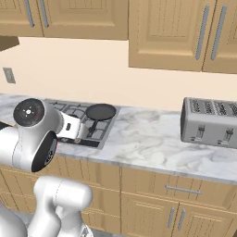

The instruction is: Move the pot and pan from the stove into the sink.

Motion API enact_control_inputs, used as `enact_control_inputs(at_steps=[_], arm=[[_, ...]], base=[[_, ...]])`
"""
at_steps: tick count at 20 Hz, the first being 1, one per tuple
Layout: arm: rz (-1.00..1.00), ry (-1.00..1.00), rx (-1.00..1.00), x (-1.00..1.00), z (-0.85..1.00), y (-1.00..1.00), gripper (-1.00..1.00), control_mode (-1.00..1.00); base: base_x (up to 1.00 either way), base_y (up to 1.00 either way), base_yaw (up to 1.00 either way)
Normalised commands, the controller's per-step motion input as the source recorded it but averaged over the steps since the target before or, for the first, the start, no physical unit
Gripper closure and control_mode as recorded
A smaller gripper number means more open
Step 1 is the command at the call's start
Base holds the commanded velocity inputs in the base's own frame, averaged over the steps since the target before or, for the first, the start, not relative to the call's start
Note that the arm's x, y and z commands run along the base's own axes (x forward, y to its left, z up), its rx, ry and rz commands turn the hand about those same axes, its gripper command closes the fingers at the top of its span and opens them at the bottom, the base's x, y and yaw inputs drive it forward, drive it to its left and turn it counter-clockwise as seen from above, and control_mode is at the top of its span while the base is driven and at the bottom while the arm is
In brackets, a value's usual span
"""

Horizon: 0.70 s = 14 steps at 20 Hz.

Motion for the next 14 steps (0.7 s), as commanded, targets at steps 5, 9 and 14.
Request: enact_control_inputs(at_steps=[5, 9, 14], arm=[[0.0, 0.0, 0.0, 0.02, 0.0, 0.01, -1.0, -1.0], [-0.01, 0.05, -0.01, 0.4, -0.09, 0.3, -1.0, -1.0], [-0.04, 0.08, -0.02, 0.56, -0.24, 0.42, -1.0, -1.0]], base=[[0.0, 0.0, 0.0], [0.0, 0.0, 0.0], [0.0, 0.0, 0.0]])
